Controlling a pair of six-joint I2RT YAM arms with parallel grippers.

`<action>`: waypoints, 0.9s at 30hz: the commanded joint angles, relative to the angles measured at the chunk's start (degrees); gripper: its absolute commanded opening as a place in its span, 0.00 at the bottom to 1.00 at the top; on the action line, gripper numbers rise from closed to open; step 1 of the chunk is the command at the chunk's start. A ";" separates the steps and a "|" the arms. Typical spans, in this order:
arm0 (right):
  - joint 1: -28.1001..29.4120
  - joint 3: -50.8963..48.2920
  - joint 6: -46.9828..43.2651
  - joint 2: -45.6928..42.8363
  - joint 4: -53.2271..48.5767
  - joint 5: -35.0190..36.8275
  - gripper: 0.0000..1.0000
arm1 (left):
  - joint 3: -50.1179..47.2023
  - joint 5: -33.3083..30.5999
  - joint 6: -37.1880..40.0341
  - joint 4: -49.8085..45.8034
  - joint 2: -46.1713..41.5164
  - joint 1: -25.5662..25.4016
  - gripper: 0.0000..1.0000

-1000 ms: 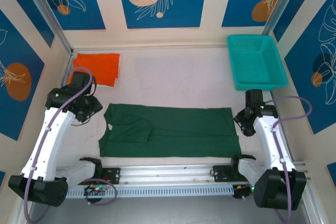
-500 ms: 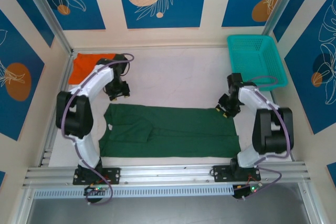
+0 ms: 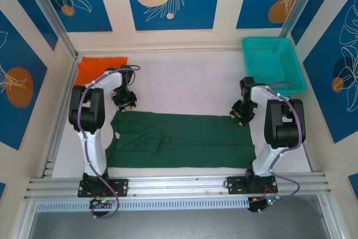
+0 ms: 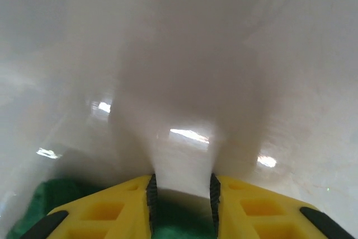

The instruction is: Fold and stack the t-shirts

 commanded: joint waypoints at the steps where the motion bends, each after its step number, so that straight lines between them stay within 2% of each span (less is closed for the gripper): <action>1: -2.13 -1.03 5.41 0.24 0.32 1.67 0.44 | -3.42 -5.37 -3.62 -0.75 2.31 2.39 0.33; 5: -2.23 0.12 5.77 -0.30 2.97 0.72 0.46 | -3.34 -10.80 -4.55 -1.96 0.64 3.70 0.34; 10: -1.82 1.76 4.70 0.01 7.64 -4.68 0.52 | -1.41 -11.10 -4.04 -2.66 -0.91 5.50 0.34; 12: -1.33 1.43 4.46 -1.06 10.18 -7.42 0.67 | 0.25 -9.59 -2.59 -2.14 -1.70 5.52 0.38; 14: -0.71 1.33 3.75 -2.44 11.20 -8.93 0.72 | 1.75 -8.07 -1.14 -1.78 -3.28 5.22 0.43; 18: 0.31 -1.07 1.05 -8.29 13.16 -9.60 0.75 | 2.85 -7.64 1.76 -1.24 -8.36 3.18 0.56; 20: 0.36 -2.68 -0.22 -11.64 13.71 -9.93 0.76 | 2.58 -8.22 2.84 -1.84 -10.96 2.03 0.60; 23: 0.54 -4.61 -2.37 -16.86 13.45 -11.01 0.76 | 0.61 -7.56 5.12 -2.35 -14.57 -0.28 0.61; 27: 4.22 -7.59 -5.62 -22.36 17.09 -19.16 0.71 | -4.24 2.19 10.60 -0.31 -16.43 -4.93 0.56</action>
